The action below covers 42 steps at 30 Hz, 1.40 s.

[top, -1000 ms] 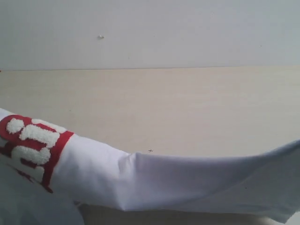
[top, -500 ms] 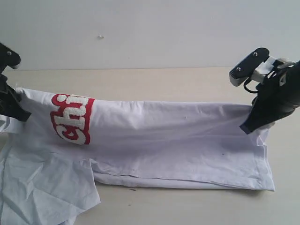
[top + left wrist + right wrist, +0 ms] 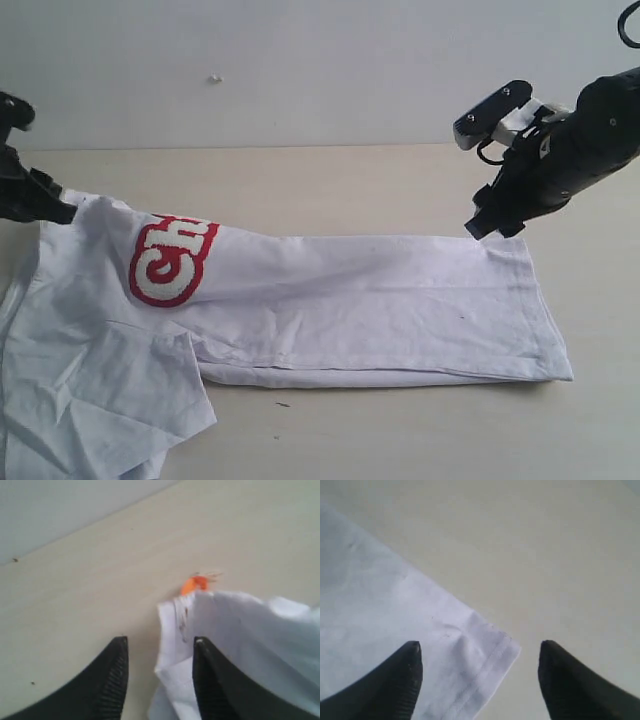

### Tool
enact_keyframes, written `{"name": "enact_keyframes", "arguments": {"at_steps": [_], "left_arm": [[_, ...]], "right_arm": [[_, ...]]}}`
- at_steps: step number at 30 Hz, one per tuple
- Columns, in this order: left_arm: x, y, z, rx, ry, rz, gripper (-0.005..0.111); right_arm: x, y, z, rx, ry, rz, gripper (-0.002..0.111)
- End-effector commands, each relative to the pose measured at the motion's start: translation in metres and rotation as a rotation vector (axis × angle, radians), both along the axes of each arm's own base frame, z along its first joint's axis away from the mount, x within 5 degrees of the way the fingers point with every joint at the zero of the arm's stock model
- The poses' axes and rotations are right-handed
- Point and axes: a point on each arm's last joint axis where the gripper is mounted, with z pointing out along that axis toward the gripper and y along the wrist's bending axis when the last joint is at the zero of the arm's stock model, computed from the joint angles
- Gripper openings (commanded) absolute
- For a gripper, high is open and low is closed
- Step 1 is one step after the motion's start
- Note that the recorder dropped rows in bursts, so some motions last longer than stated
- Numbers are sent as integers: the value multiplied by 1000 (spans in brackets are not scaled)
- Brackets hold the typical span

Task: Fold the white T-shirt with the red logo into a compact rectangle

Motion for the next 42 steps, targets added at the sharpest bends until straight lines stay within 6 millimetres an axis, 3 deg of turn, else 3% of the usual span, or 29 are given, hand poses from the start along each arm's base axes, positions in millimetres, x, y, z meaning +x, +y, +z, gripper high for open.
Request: {"name": "enact_keyframes", "arguments": {"at_steps": [1,8,13,20,25,30,42], "left_arm": [[3,14,19,-50,-37,83,38],[-9,10,33,-381,34,377,32],[-20,-15,32,-329,153,340,0],[-37,-55,17,-176,347,210,0],[-45,-72,3,-102,428,136,0],[-46,-83,-15,-38,490,71,0],[-41,-86,-54,-3,562,47,0]], "right_arm": [[-6,0,4,11,60,-31,65],[-20,6,-3,107,225,-69,60],[-31,20,-5,228,357,33,39],[-44,25,-6,269,506,73,16],[-48,26,-23,270,613,76,6],[-44,23,-44,233,641,78,5],[-22,19,-78,213,494,-4,5]]}}
